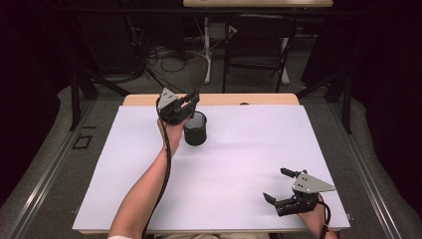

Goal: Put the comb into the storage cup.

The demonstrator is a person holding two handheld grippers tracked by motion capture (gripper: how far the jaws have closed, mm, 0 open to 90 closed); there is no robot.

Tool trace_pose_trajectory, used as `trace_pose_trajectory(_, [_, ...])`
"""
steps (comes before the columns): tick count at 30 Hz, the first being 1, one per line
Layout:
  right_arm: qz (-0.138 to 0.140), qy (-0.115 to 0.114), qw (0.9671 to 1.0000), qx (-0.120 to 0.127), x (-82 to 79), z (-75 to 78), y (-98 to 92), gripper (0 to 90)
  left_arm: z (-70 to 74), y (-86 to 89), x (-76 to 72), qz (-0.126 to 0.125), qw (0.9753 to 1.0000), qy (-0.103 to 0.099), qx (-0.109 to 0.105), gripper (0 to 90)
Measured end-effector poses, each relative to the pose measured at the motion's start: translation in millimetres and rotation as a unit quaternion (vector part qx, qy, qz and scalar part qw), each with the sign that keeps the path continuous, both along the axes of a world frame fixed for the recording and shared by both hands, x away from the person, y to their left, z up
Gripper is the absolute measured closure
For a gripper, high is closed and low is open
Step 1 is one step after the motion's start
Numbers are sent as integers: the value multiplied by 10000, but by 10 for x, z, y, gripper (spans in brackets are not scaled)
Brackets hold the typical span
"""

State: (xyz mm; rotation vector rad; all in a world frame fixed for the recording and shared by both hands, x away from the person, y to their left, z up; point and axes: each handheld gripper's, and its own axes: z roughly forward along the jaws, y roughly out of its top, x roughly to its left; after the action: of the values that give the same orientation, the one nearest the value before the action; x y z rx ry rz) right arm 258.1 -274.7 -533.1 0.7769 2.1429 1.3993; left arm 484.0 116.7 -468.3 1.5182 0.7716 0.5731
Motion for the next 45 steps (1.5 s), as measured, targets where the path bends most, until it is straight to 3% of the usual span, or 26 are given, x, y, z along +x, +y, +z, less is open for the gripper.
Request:
trace_pose_trajectory(28, [-5, 1, 10000, -12, -1, 0, 0, 0, -175, 2, -1, 23, 9999, 160, 37, 723])
trace_pose_trajectory(45, [-2, -4, 10000, -16, -3, 4, -3, 0, -248, 37, -11, 80, 9998, 157, 35, 723])
